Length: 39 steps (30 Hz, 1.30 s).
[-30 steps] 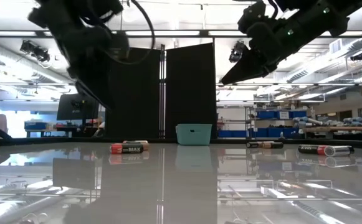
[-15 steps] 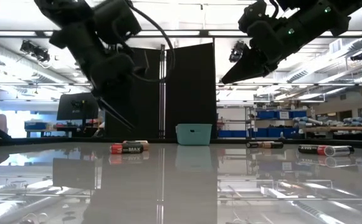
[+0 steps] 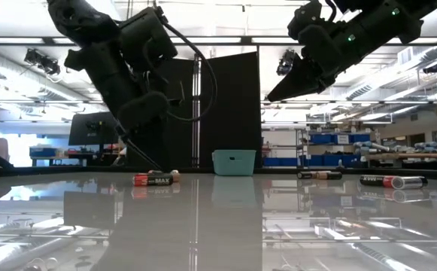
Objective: Sort batteries
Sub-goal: Put the brown battery into the green bin
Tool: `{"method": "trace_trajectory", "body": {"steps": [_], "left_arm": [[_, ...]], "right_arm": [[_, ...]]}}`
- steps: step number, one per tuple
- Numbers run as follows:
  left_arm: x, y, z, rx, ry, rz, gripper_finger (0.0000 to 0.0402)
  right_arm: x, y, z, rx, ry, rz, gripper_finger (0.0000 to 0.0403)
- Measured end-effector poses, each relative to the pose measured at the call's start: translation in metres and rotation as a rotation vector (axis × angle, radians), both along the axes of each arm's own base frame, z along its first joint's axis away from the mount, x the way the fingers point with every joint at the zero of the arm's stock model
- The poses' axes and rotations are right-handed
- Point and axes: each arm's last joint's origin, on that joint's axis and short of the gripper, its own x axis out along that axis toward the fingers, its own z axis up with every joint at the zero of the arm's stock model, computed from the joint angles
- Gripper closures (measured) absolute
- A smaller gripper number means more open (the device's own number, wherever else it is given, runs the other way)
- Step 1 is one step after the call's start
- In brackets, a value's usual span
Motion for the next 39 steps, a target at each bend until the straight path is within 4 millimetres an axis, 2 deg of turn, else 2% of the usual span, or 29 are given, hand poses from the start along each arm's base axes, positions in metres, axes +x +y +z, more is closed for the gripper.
{"method": "trace_trajectory", "body": {"steps": [8,14,18,23,24,29,34,39], "left_arm": [[0.003,-0.001,-0.01,0.003,0.022,-0.019,0.0229],[0.005,-0.001,-0.015,0.007,0.031,-0.017,0.0241],[0.007,0.0,-0.017,0.013,0.033,-0.02,0.0272],[0.008,-0.001,-0.016,0.037,0.028,-0.067,0.0342],[0.009,-0.001,-0.015,0.038,0.029,-0.077,0.0354],[0.017,-0.002,-0.006,0.048,0.032,-0.12,0.0355],[0.032,0.0,0.016,0.084,0.006,-0.163,0.0355],[0.044,0.021,0.035,0.146,-0.033,-0.133,0.0355]], "right_arm": [[0.0,0.0,-0.001,0.0,0.008,0.0,0.0392],[-0.001,0.0,-0.001,0.001,0.016,-0.002,0.0386],[-0.001,0.0,-0.002,0.0,0.02,0.0,0.0393],[-0.001,0.002,-0.002,-0.002,0.023,0.003,0.0393],[-0.002,0.002,-0.002,-0.002,0.026,0.003,0.0392],[-0.002,0.002,-0.002,-0.003,0.03,0.003,0.0393],[-0.003,0.002,-0.004,-0.015,0.046,-0.01,0.0393],[-0.007,0.005,-0.008,-0.023,0.088,-0.042,0.0393]]}}
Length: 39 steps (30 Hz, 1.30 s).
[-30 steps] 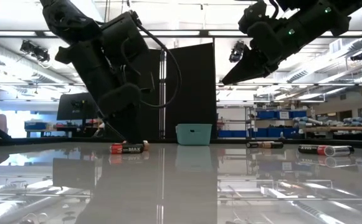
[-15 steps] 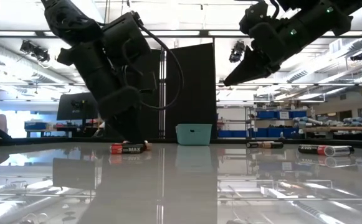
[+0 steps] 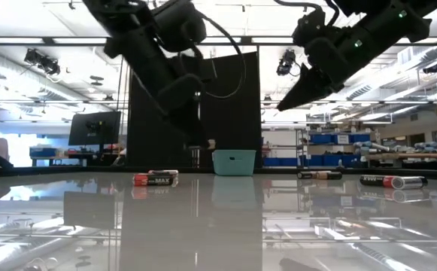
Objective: Sort batteries
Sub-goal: Put the brown battery into the green bin
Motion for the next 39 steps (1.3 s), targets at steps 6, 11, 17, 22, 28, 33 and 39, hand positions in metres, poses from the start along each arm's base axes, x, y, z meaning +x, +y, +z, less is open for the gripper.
{"method": "trace_trajectory", "body": {"steps": [6,11,17,22,28,33,39], "left_arm": [[0.007,0.046,0.016,0.049,-0.08,0.086,0.0355],[0.012,0.083,0.035,0.089,-0.217,0.109,0.0355],[0.019,0.129,0.04,0.141,-0.251,0.095,0.0355],[0.031,0.167,0.021,0.083,-0.157,0.038,0.0355],[0.044,0.194,0.0,0.037,-0.064,-0.002,0.0355],[0.053,0.198,-0.01,0.03,-0.047,-0.022,0.0355],[0.052,0.199,-0.016,0.027,-0.025,-0.016,0.0355]], "right_arm": [[-0.006,0.002,-0.006,-0.003,0.055,-0.067,0.0393],[-0.007,0.002,-0.006,-0.003,0.053,-0.079,0.0393],[-0.007,0.002,-0.005,-0.008,0.05,-0.08,0.0393],[-0.006,0.002,-0.005,-0.016,0.045,-0.082,0.0393],[-0.006,0.002,-0.005,-0.024,0.044,-0.089,0.0393],[-0.006,0.002,-0.005,-0.025,0.045,-0.09,0.0393],[-0.006,0.002,-0.005,-0.025,0.047,-0.089,0.0393]]}}
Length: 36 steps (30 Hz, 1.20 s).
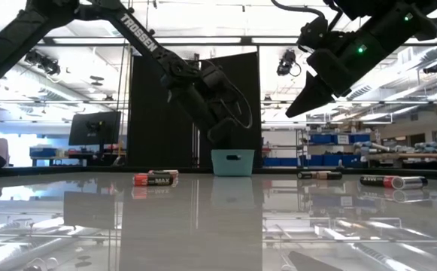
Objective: Sort batteries
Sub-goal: Put the brown battery into the green bin
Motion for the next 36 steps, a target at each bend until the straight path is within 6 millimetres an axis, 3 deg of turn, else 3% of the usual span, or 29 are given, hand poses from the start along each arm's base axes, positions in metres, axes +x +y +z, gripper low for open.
{"method": "trace_trajectory", "body": {"steps": [13,28,36], "left_arm": [[-0.006,-0.002,0.001,0.026,0.085,-0.006,0.0355],[-0.023,0.024,0.003,0.033,0.061,-0.101,0.0355],[-0.023,0.025,-0.003,0.01,0.061,-0.122,0.0355]], "right_arm": [[0.0,0.0,0.0,0.0,0.0,0.0,0.0393],[0.0,0.0,0.0,-0.011,0.007,0.01,0.0393],[0.0,-0.002,0.0,-0.012,0.007,0.002,0.0393]]}}
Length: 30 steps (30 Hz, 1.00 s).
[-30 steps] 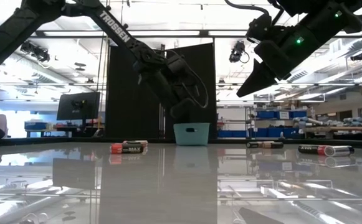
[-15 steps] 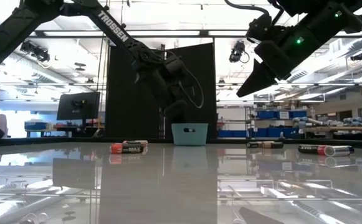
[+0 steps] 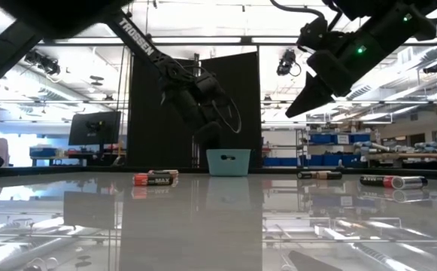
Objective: Sort batteries
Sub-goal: Put the brown battery into the green bin
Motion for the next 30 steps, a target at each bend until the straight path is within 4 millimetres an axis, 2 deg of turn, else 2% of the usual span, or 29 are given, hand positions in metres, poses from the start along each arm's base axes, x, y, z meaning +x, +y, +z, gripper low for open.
{"method": "trace_trajectory", "body": {"steps": [14,30], "left_arm": [[-0.0009,-0.0008,-0.0062,-0.022,0.029,-0.001,0.0355],[0.0023,-0.0057,-0.0059,0.034,0.065,0.039,0.0301]], "right_arm": [[0.0,-0.0002,0.0,-0.005,0.003,0.004,0.0392],[0.0001,-0.0002,0.0,-0.004,0.003,0.004,0.0374]]}}
